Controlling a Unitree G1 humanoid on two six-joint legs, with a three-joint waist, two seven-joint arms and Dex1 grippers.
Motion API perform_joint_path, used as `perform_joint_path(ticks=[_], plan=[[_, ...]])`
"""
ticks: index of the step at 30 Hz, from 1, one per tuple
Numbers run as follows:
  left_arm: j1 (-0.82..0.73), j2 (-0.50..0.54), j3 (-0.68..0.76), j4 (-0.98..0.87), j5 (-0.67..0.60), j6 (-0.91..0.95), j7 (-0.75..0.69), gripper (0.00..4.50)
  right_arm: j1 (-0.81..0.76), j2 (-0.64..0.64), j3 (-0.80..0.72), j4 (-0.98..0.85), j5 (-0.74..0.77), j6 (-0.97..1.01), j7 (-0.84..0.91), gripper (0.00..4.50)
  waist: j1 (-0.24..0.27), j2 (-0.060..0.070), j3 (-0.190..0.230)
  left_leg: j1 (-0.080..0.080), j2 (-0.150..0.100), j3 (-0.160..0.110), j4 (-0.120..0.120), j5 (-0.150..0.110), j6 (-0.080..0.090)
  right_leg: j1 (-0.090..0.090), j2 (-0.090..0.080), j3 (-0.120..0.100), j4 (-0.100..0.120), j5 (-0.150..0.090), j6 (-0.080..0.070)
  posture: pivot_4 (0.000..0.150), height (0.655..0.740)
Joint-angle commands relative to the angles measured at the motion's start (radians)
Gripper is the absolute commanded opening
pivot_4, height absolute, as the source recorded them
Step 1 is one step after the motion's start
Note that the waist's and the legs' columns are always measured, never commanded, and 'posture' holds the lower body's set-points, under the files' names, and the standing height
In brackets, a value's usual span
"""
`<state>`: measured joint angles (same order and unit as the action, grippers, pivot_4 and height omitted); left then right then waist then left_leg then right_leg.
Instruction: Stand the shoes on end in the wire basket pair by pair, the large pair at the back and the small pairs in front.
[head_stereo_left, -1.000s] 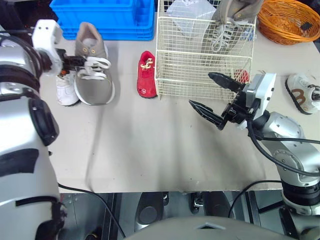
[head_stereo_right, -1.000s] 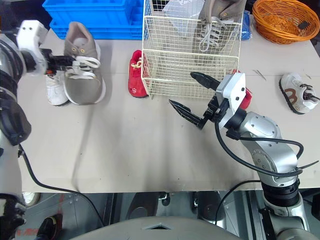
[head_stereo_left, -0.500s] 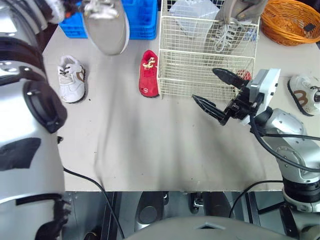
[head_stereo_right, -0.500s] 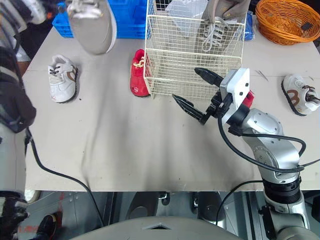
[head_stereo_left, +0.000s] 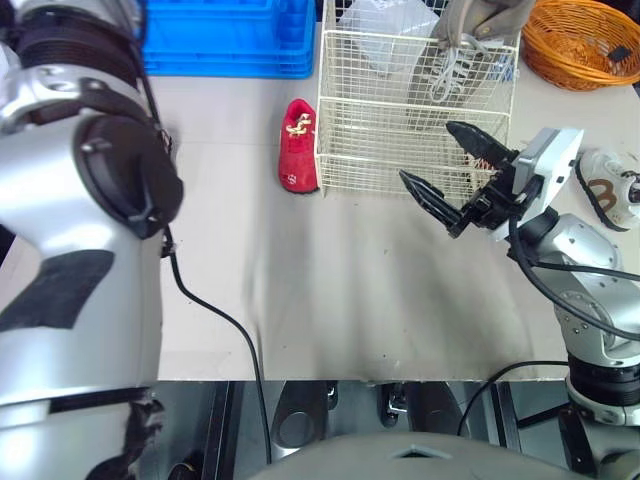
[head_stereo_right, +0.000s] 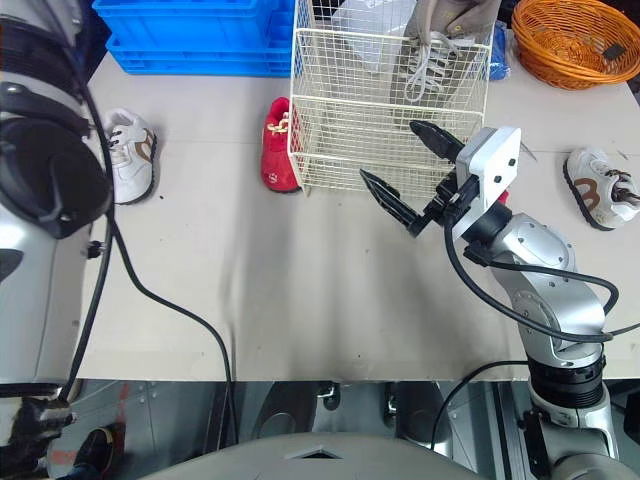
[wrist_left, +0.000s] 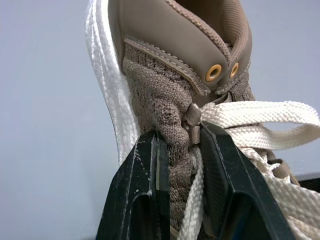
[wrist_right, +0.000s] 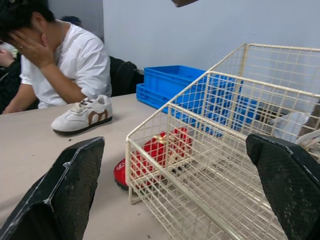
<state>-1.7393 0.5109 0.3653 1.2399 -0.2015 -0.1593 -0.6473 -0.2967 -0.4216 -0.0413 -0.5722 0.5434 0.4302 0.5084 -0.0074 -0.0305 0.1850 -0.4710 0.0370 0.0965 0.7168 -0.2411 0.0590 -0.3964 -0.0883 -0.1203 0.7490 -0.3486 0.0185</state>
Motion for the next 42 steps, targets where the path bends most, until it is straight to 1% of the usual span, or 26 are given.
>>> perform_joint_path(ticks=[1, 4, 6, 9, 12, 16, 20, 23, 26, 28, 29, 30, 31, 32, 34, 35, 37, 38, 42], plan=[[-0.021, -0.05, 0.02, -0.059, -0.046, -0.129, -0.016, 0.62, -0.027, 0.033, -0.052, -0.052, 0.043, -0.003, -0.059, 4.5, -0.002, 0.0, 0.0, 0.0, 0.0, 0.0, 0.001, 0.0, 0.0, 0.0, 0.0, 0.0, 0.001, 0.0, 0.0, 0.15, 0.686], [0.012, -0.102, 0.017, -0.102, -0.077, -0.169, -0.101, 0.62, -0.083, 0.07, -0.086, -0.051, 0.107, 0.047, -0.135, 4.5, -0.005, 0.0, 0.0, 0.0, 0.0, 0.0, 0.003, 0.0, 0.0, 0.0, 0.0, 0.0, 0.003, 0.0, 0.0, 0.15, 0.686], [0.054, -0.137, 0.007, -0.164, -0.098, -0.199, -0.159, 0.62, -0.155, 0.09, -0.111, -0.023, 0.126, 0.078, -0.199, 4.5, -0.006, 0.0, 0.0, 0.0, 0.0, 0.0, 0.003, 0.0, 0.0, 0.0, 0.0, 0.0, 0.004, 0.0, 0.0, 0.15, 0.686], [0.146, -0.18, -0.026, -0.309, -0.129, -0.198, -0.252, 0.62, -0.283, 0.118, -0.143, 0.038, 0.157, 0.109, -0.283, 4.5, -0.009, 0.0, 0.0, 0.001, 0.001, 0.001, 0.003, 0.0, 0.0, -0.001, 0.0, 0.0, 0.007, 0.0, 0.0, 0.15, 0.686], [0.24, -0.193, -0.07, -0.461, -0.144, -0.154, -0.299, 0.62, -0.383, 0.132, -0.155, 0.088, 0.172, 0.134, -0.329, 4.5, -0.009, 0.001, 0.0, 0.001, 0.001, 0.003, 0.003, 0.0, 0.0, -0.004, 0.0, 0.002, 0.009, 0.0, 0.0, 0.15, 0.686], [0.389, -0.199, -0.135, -0.712, -0.174, -0.043, -0.308, 0.62, -0.493, 0.144, -0.133, 0.169, 0.145, 0.138, -0.353, 4.5, -0.009, 0.001, 0.0, 0.001, 0.001, 0.003, 0.003, 0.0, 0.0, -0.004, 0.001, 0.006, 0.01, 0.0, 0.0, 0.15, 0.686], [0.504, -0.191, -0.181, -0.89, -0.192, 0.042, -0.296, 0.62, -0.552, 0.181, -0.125, 0.218, 0.145, 0.125, -0.358, 4.5, -0.008, 0.001, 0.0, 0.001, 0.001, 0.003, 0.003, 0.0, 0.0, -0.004, 0.001, 0.006, 0.011, 0.0, 0.0, 0.15, 0.686], [0.554, -0.183, -0.197, -0.963, -0.203, 0.086, -0.295, 0.62, -0.576, 0.205, -0.115, 0.227, 0.151, 0.127, -0.352, 4.5, -0.007, 0.001, 0.0, 0.001, 0.001, 0.003, 0.003, 0.0, 0.0, -0.004, 0.001, 0.006, 0.011, 0.0, 0.0, 0.15, 0.686], [0.572, -0.181, -0.202, -0.986, -0.21, 0.107, -0.289, 0.62, -0.582, 0.217, -0.116, 0.228, 0.163, 0.136, -0.348, 4.5, -0.006, 0.001, 0.0, 0.001, 0.001, 0.003, 0.003, 0.0, 0.0, -0.004, 0.001, 0.006, 0.011, 0.0, 0.0, 0.15, 0.686], [0.578, -0.182, -0.204, -0.994, -0.22, 0.122, -0.292, 0.62, -0.576, 0.216, -0.118, 0.222, 0.175, 0.148, -0.341, 3.99, -0.004, 0.001, 0.0, 0.001, 0.001, 0.003, 0.003, 0.0, 0.0, -0.004, 0.001, 0.006, 0.011, 0.0, 0.0, 0.15, 0.686], [0.58, -0.183, -0.206, -0.995, -0.223, 0.125, -0.295, 0.62, -0.572, 0.219, -0.124, 0.22, 0.191, 0.155, -0.339, 3.81, -0.004, 0.001, 0.0, 0.001, 0.001, 0.003, 0.004, 0.0, 0.0, -0.004, 0.001, 0.006, 0.011, 0.0, 0.0, 0.15, 0.686], [0.581, -0.183, -0.207, -0.996, -0.226, 0.128, -0.298, 0.62, -0.569, 0.222, -0.13, 0.217, 0.208, 0.165, -0.34, 3.41, -0.005, 0.001, 0.0, 0.001, 0.001, 0.003, 0.004, 0.0, 0.0, -0.004, 0.001, 0.006, 0.011, 0.0, 0.0, 0.15, 0.686], [0.582, -0.183, -0.209, -0.994, -0.226, 0.129, -0.3, 0.62, -0.568, 0.223, -0.133, 0.215, 0.217, 0.171, -0.341, 2.8, -0.005, 0.001, 0.0, 0.001, 0.001, 0.003, 0.004, 0.0, 0.0, -0.004, 0.001, 0.006, 0.011, 0.0, 0.0, 0.15, 0.686], [0.583, -0.183, -0.212, -0.99, -0.225, 0.127, -0.304, 0.62, -0.567, 0.223, -0.133, 0.211, 0.225, 0.175, -0.34, 2.51, -0.005, 0.001, 0.0, 0.001, 0.001, 0.003, 0.004, 0.0, 0.0, -0.004, 0.001, 0.006, 0.011, 0.0, 0.0, 0.15, 0.686], [0.585, -0.183, -0.216, -0.984, -0.225, 0.127, -0.311, 0.62, -0.566, 0.224, -0.133, 0.204, 0.243, 0.187, -0.342, 1.49, -0.006, 0.001, 0.0, 0.001, 0.001, 0.003, 0.004, 0.0, 0.0, -0.004, 0.001, 0.006, 0.011, 0.0, 0.0, 0.15, 0.686], [0.586, -0.182, -0.219, -0.982, -0.226, 0.13, -0.314, 0.62, -0.564, 0.224, -0.133, 0.2, 0.25, 0.193, -0.344, 1.15, -0.006, 0.001, 0.0, 0.001, 0.001, 0.003, 0.003, 0.0, 0.0, -0.004, 0.001, 0.006, 0.011, 0.0, 0.0, 0.15, 0.686], [0.587, -0.183, -0.222, -0.977, -0.227, 0.131, -0.318, 0.62, -0.553, 0.219, -0.129, 0.191, 0.259, 0.209, -0.345, 0.21, -0.006, 0.001, 0.0, 0.001, 0.001, 0.003, 0.003, 0.0, 0.0, -0.004, 0.001, 0.006, 0.011, 0.0, 0.0, 0.15, 0.686], [0.587, -0.184, -0.223, -0.975, -0.228, 0.132, -0.318, 0.62, -0.549, 0.218, -0.128, 0.188, 0.263, 0.214, -0.345, 0.1, -0.006, 0.001, 0.0, 0.001, 0.001, 0.003, 0.003, 0.0, 0.0, -0.004, 0.001, 0.006, 0.011, 0.0, 0.0, 0.15, 0.686], [0.583, -0.185, -0.219, -0.963, -0.229, 0.131, -0.319, 0.62, -0.54, 0.218, -0.128, 0.182, 0.267, 0.225, -0.345, 0.1, -0.006, 0.001, 0.0, 0.001, 0.001, 0.003, 0.003, 0.0, 0.0, -0.004, 0.001, 0.006, 0.011, 0.0, 0.0, 0.15, 0.686]])
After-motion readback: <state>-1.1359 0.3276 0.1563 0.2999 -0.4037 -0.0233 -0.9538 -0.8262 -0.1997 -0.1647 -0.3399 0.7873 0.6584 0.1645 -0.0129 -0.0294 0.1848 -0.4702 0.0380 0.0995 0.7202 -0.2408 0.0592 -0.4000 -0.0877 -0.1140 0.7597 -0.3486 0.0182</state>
